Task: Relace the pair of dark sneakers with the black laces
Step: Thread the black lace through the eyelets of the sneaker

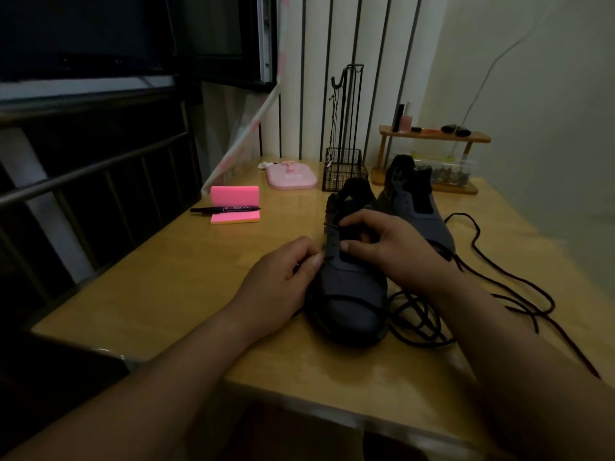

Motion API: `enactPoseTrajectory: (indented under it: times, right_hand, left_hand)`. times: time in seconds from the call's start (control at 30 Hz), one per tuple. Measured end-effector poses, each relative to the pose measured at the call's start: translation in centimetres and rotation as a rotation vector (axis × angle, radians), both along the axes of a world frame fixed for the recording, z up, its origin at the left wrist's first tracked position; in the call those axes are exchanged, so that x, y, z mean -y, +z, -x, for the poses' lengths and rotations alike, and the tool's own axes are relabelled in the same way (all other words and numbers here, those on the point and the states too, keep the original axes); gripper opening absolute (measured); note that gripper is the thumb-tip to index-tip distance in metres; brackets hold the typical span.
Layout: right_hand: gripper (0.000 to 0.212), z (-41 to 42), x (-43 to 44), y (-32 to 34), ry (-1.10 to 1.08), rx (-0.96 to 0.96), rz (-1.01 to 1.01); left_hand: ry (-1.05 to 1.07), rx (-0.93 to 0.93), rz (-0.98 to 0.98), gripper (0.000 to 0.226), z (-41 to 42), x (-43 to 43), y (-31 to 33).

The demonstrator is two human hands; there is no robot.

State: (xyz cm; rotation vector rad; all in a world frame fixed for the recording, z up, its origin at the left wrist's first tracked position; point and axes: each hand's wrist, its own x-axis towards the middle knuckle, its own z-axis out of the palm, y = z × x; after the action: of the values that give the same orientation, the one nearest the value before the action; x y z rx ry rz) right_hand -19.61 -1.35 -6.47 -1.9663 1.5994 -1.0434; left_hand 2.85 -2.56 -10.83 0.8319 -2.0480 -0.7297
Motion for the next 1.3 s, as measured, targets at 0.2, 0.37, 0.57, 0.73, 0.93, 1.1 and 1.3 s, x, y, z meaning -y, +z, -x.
enactPoseTrajectory:
  times: [0.2, 0.37, 0.57, 0.73, 0.93, 1.1, 1.3]
  right_hand:
    - [0.028, 0.0, 0.0, -0.4, 0.018, 0.021, 0.033]
    - [0.026, 0.0, 0.0, -0.6, 0.022, 0.036, 0.055]
    - [0.020, -0.1, -0.1, -0.6, 0.016, 0.035, 0.064]
    - [0.009, -0.2, -0.3, -0.2, 0.033, -0.004, 0.023]
    - [0.004, -0.4, -0.6, 0.3, 0.046, -0.059, -0.026]
    - [0.012, -0.5, -0.6, 1.0, 0.052, -0.068, -0.099]
    - [0.017, -0.9, -1.4, 1.8, 0.073, -0.113, -0.174]
  left_hand:
    - [0.016, 0.028, 0.025, 0.021, 0.2, 0.3, -0.1]
    - [0.000, 0.018, -0.002, 0.022, 0.1, 0.3, 0.1]
    - [-0.003, 0.201, 0.027, 0.024, 0.3, 1.4, 3.0]
    - [-0.035, 0.319, 0.020, 0.028, 1.0, 2.1, 4.0]
    - [0.015, 0.461, 0.135, 0.019, 0.7, 1.5, 4.2]
    - [0.035, 0.508, 0.178, 0.018, 1.4, 1.3, 4.7]
    - [-0.034, -0.115, -0.258, 0.018, 1.3, 0.6, 0.5]
